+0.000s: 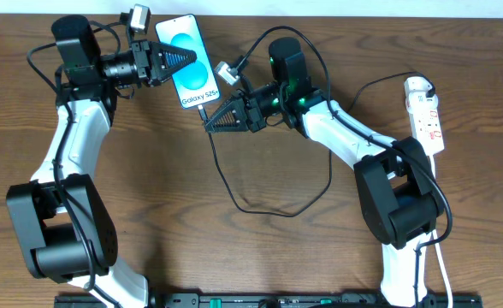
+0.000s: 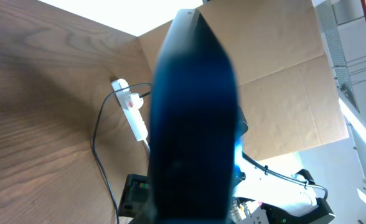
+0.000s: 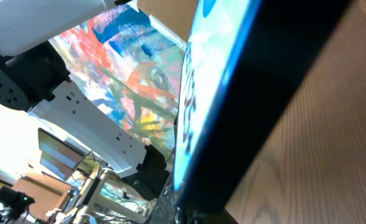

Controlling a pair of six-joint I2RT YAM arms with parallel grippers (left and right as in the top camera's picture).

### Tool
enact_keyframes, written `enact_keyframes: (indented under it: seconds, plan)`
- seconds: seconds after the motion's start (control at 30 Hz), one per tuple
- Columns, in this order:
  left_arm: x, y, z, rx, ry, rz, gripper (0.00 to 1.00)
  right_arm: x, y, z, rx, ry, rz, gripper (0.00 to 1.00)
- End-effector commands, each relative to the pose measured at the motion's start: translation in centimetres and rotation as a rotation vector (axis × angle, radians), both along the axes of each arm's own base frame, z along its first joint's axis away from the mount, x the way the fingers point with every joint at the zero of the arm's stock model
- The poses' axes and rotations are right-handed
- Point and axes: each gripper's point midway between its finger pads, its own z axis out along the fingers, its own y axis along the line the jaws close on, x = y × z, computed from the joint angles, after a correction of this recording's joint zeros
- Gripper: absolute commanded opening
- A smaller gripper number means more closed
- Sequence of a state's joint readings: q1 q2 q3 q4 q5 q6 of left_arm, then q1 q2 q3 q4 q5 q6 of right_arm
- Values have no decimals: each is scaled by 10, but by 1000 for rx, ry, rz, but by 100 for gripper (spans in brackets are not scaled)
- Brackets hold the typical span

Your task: Plug charger to phone and switch on socket

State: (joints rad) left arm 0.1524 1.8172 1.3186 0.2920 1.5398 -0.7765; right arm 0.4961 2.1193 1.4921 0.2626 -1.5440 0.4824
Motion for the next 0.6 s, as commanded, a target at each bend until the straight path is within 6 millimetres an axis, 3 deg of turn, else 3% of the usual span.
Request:
enact_keyframes:
  seconds: [0.0, 0.57]
  plan:
    - [-8, -2, 11, 1, -55, -32, 8, -2, -3, 10, 6, -1, 9, 1]
    - [-8, -2, 11, 1, -55, -32, 7, 8, -13, 8, -5, 20, -23, 1]
